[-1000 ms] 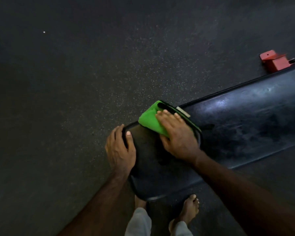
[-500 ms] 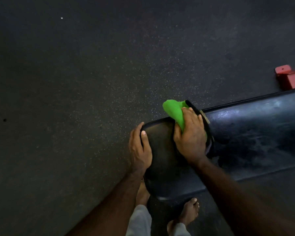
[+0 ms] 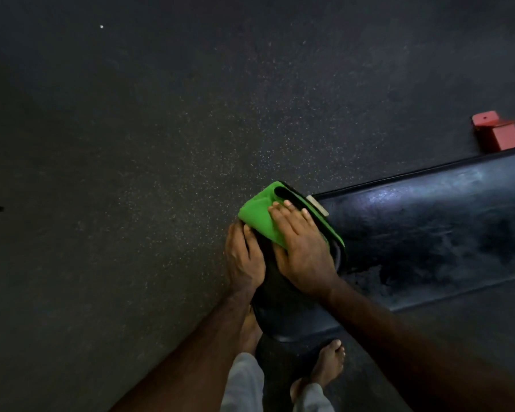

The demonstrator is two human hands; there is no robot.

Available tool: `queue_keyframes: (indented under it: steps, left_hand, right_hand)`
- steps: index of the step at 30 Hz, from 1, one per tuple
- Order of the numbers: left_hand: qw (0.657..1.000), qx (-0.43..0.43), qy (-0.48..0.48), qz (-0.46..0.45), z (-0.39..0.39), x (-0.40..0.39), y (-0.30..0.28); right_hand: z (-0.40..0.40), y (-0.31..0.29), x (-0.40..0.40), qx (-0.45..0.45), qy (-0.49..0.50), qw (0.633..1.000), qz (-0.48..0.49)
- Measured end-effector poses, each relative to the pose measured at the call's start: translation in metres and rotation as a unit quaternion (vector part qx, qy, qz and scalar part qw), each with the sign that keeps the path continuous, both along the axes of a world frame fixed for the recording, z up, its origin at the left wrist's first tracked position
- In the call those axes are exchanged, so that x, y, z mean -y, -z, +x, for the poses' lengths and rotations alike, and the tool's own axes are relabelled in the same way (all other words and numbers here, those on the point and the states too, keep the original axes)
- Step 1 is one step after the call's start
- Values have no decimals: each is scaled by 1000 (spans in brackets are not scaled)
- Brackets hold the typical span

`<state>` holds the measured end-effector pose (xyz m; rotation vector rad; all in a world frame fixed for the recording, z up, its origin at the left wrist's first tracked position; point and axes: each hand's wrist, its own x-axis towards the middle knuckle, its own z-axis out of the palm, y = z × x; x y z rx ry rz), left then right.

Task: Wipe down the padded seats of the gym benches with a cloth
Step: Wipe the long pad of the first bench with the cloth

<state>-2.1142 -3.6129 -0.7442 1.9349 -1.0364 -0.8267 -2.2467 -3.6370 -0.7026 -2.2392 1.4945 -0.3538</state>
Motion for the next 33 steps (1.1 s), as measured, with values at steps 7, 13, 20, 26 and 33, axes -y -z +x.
queue_keyframes:
  steps: [7,13,20,26,33]
  left_hand:
    - [999,12,33,3,1,0,-7]
    - [999,16,30,20,-1,-1,-4]
    - [991,127,25,15,-6,-2,-18]
    - [977,166,137,-7,-36,-23,-31]
    - [962,156,225,-16,-61,-25,-34]
  right_hand:
    - [7,0,8,14,258,966,8]
    - [-17,2,2,-16,18,1000,-12]
    - [-9,1,-27,10,125,991,34]
    - [-58,1,-38,0,287,958,6]
    - [-74,0,-85,-28,148,987,54]
